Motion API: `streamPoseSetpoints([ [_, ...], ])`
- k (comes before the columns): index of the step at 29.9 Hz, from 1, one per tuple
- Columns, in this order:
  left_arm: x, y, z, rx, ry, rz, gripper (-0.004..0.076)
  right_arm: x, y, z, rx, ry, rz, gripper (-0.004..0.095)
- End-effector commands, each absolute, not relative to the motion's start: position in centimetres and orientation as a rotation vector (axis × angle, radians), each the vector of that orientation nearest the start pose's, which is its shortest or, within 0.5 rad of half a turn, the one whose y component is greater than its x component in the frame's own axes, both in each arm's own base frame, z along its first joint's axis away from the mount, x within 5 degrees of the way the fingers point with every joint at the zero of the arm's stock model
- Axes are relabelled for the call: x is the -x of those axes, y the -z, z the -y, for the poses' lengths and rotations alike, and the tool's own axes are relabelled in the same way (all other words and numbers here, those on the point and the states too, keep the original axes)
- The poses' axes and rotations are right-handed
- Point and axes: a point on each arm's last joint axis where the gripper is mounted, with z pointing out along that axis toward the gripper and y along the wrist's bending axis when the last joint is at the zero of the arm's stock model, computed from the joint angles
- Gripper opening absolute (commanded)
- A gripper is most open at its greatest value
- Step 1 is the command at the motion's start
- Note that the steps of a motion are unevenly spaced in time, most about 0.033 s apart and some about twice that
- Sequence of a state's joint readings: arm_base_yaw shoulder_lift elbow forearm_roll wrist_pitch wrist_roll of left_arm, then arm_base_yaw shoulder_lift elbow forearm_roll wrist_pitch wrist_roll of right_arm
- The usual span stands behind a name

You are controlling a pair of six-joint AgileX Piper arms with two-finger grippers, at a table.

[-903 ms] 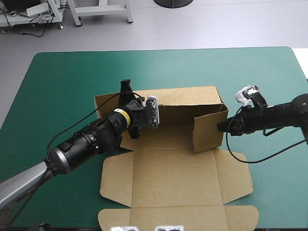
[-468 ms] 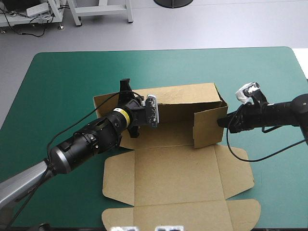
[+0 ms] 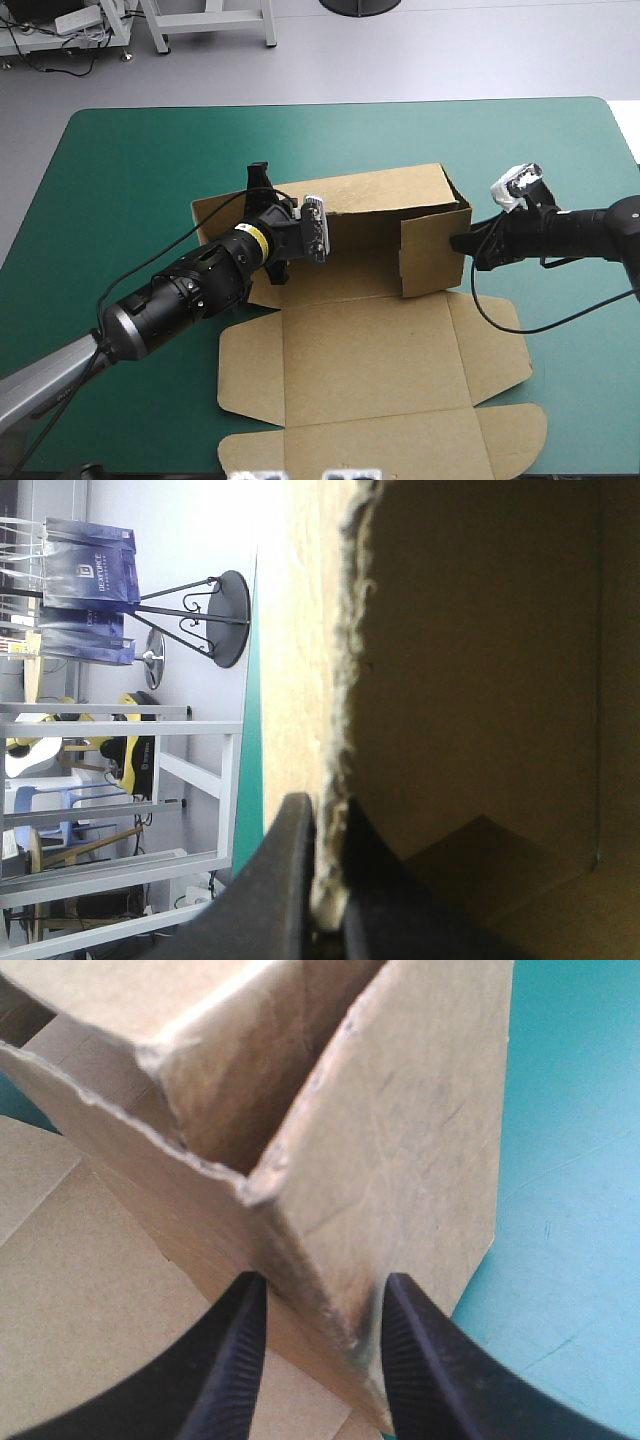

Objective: Fold the box

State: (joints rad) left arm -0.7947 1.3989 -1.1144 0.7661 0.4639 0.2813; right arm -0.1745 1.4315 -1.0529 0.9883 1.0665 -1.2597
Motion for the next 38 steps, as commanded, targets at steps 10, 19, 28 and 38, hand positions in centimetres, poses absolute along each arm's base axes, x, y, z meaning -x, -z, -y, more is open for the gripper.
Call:
streamPoseSetpoints([
  [10, -23.2, -35.5, 21.4, -1.411, -0.264, -1.393, -0.0006, -28.6, -32.8, -2.0, 0.679, -0.658, -2.032, 0.0358],
  [19, -23.1, -35.7, 21.7, -1.401, -0.244, -1.365, -0.0006, -30.4, -31.1, -1.8, 0.639, -0.706, -2.031, 0.0358],
  [28, -23.1, -35.7, 21.7, -1.4, -0.241, -1.361, -0.0006, -32.7, -28.9, -1.6, 0.593, -0.759, -1.983, 0.0358],
  [38, -23.1, -35.9, 21.8, -1.393, -0.228, -1.339, -0.0006, -33.0, -28.6, -4.6, 0.702, -0.756, -1.935, 0.0358],
])
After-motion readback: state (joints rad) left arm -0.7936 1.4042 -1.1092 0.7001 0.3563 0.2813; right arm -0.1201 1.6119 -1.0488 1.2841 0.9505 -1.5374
